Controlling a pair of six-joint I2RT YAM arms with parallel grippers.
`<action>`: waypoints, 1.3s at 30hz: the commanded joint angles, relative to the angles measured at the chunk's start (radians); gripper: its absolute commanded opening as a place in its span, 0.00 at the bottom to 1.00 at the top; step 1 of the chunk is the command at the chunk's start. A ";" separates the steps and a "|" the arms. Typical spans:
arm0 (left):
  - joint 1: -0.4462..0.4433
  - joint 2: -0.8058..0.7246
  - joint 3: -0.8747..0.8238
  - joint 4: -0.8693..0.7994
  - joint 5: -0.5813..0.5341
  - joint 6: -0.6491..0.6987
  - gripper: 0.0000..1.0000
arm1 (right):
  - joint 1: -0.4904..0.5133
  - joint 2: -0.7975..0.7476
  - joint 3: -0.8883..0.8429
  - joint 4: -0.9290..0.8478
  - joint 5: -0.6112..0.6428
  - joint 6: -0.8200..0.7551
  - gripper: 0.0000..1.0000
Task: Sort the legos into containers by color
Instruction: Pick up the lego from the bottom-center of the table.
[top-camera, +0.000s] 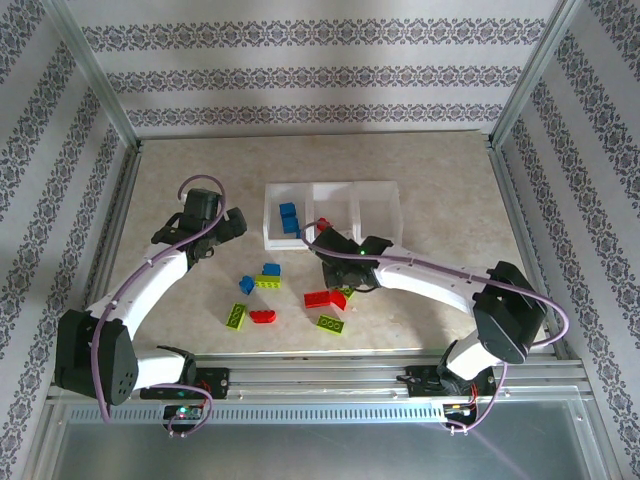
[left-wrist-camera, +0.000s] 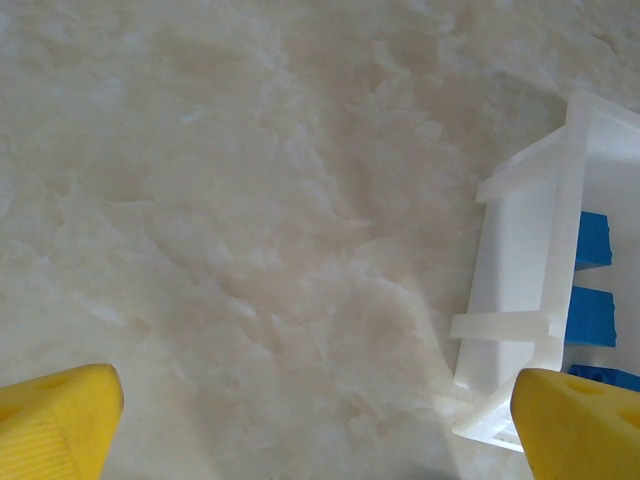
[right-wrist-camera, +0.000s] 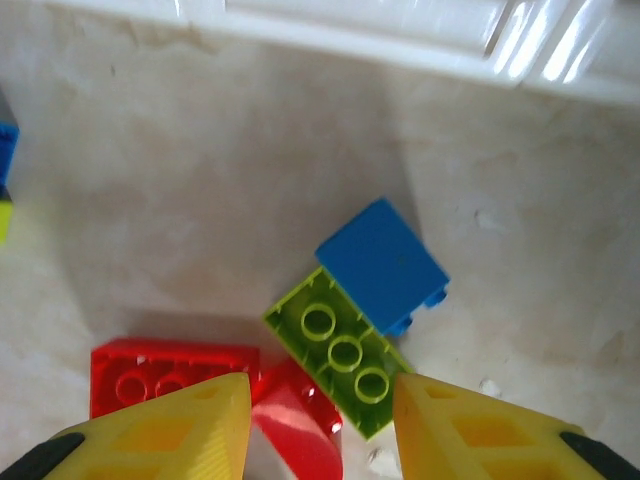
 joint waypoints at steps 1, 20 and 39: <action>0.018 -0.002 -0.008 0.025 0.013 -0.021 1.00 | 0.024 -0.003 -0.024 -0.036 -0.028 0.045 0.41; 0.032 -0.003 -0.030 0.029 0.034 -0.036 1.00 | 0.071 0.097 -0.065 -0.032 -0.062 0.079 0.35; 0.037 -0.005 -0.039 0.033 0.045 -0.044 1.00 | 0.108 0.170 -0.032 -0.016 -0.061 0.080 0.36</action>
